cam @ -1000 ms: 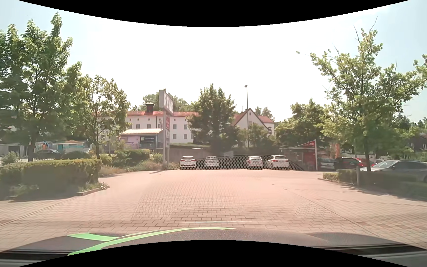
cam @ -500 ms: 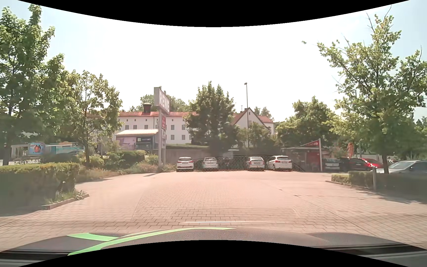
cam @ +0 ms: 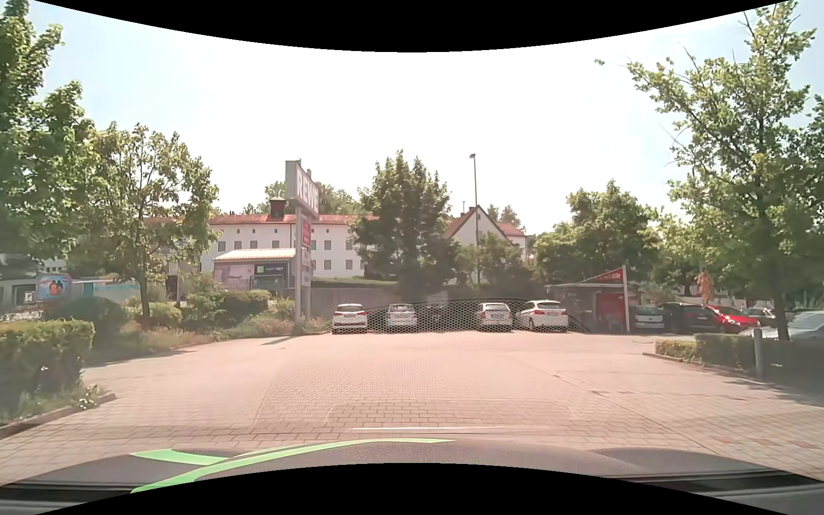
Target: Follow the waypoints while adhering to traffic rules and regulations
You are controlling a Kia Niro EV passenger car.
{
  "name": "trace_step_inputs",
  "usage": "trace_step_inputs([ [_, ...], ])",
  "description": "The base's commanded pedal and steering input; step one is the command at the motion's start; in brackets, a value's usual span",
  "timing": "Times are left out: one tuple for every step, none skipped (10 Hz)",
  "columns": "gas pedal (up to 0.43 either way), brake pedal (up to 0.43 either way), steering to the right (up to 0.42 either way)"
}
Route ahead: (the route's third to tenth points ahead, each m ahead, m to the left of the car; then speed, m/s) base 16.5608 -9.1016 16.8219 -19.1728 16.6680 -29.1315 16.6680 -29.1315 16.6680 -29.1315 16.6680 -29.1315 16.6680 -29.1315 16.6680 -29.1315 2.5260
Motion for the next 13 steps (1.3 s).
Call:
trace_step_inputs([
  [0.0, 0.0, 0.038],
  [0.0, 0.0, 0.039],
  [0.0, 0.0, 0.039],
  [0.0, 0.0, 0.039],
  [0.0, 0.0, 0.039],
  [0.0, 0.0, 0.039],
  [0.0, 0.0, 0.039],
  [0.0, 0.0, 0.039],
  [0.0, 0.0, 0.04],
  [0.0, 0.0, 0.041],
  [0.0, 0.0, 0.047],
  [0.0, 0.0, 0.056],
  [0.0, 0.0, 0.064],
])
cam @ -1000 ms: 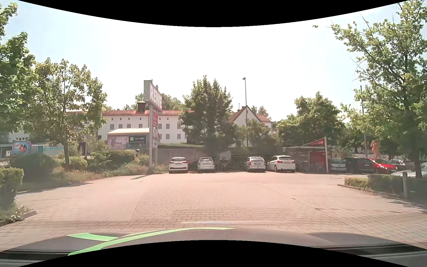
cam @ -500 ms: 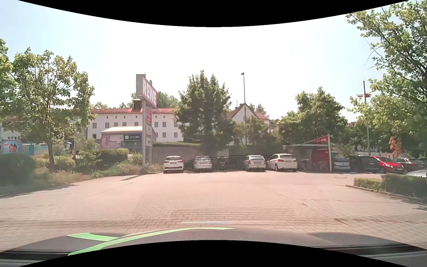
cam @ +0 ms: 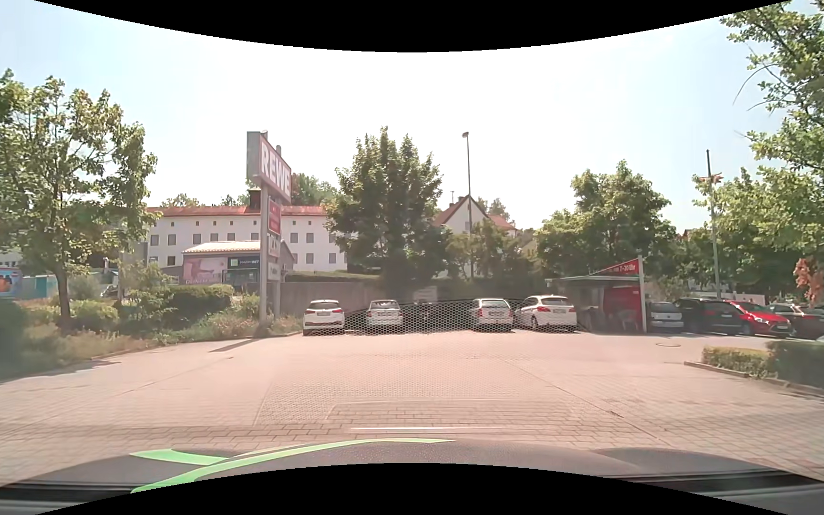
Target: Follow the waypoints while adhering to traffic rules and regulations
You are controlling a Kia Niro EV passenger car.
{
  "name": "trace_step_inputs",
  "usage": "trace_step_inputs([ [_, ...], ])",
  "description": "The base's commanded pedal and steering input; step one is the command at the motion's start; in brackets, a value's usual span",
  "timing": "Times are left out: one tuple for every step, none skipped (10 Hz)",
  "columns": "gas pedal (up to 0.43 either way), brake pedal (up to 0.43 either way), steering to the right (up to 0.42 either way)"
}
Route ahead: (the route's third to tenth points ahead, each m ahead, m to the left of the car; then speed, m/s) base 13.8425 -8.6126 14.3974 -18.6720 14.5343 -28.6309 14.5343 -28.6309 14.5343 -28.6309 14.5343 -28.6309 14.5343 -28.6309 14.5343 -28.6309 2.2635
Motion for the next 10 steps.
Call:
trace_step_inputs([
  [0.0, 0.0, 0.069],
  [0.0, 0.0, 0.069],
  [0.0, 0.0, 0.069],
  [0.028, 0.0, 0.063],
  [0.028, 0.0, 0.049],
  [0.028, 0.0, 0.039],
  [0.028, 0.0, 0.029],
  [0.02, 0.0, 0.02],
  [0.008, 0.0, 0.016],
  [0.0, 0.0, 0.014],
])
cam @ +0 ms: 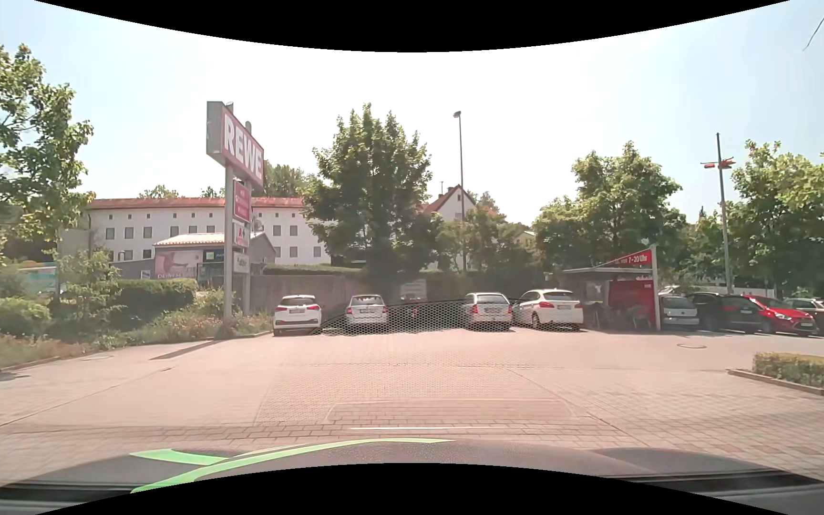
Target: Follow the waypoints while adhering to traffic rules and regulations
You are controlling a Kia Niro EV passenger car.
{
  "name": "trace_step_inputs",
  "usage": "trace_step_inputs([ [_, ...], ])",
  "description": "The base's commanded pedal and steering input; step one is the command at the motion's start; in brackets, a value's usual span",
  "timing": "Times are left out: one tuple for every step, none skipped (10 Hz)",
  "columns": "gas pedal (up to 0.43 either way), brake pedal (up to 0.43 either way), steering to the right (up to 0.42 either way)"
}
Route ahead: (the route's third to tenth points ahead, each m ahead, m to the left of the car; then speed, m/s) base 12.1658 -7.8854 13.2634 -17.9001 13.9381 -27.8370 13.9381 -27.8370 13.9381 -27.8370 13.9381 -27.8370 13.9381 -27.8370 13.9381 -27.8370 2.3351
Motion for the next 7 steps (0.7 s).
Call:
trace_step_inputs([
  [0.0, 0.0, 0.005],
  [0.0, 0.0, -0.004],
  [0.0, 0.0, -0.016],
  [0.0, 0.0, -0.023],
  [0.0, 0.0, -0.029],
  [0.0, 0.0, -0.029],
  [0.0, 0.0, -0.029],
])
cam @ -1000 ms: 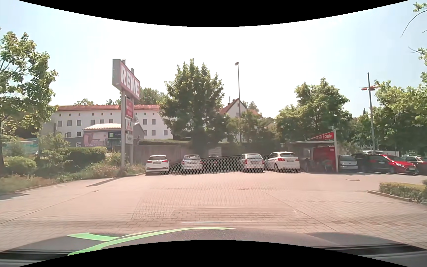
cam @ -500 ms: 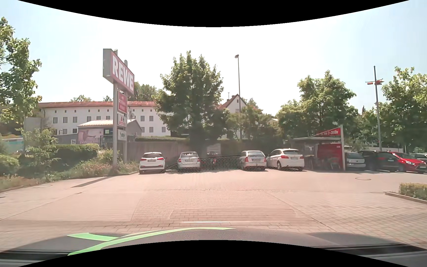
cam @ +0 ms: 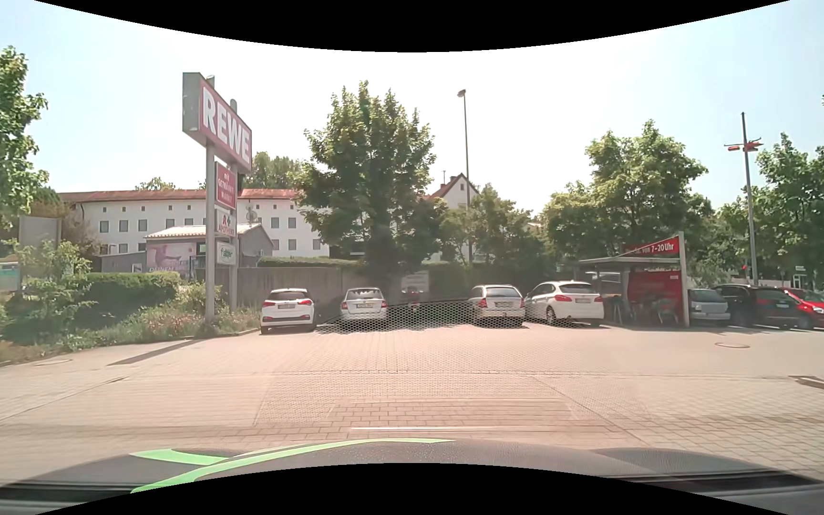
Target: Follow the waypoints while adhering to traffic rules and regulations
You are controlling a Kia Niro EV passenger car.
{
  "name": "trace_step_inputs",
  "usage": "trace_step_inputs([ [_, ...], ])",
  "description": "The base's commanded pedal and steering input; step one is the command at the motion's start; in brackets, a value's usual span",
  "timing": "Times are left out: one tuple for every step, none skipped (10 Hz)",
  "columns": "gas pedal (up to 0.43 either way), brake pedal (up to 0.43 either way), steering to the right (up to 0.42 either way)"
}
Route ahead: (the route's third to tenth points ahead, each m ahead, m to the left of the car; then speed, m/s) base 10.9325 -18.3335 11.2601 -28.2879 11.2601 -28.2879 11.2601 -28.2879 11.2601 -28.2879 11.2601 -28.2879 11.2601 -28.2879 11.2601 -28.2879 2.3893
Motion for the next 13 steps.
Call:
trace_step_inputs([
  [0.0, 0.0, -0.028],
  [0.0, 0.0, -0.028],
  [0.0, 0.0, -0.028],
  [0.0, 0.0, -0.028],
  [0.0, 0.0, -0.028],
  [0.0, 0.0, -0.026],
  [0.0, 0.0, -0.022],
  [0.0, 0.0, -0.012],
  [0.0, 0.0, -0.002],
  [0.0, 0.0, 0.002],
  [0.0, 0.0, 0.005],
  [0.0, 0.0, 0.016],
  [0.0, 0.012, 0.03],
])
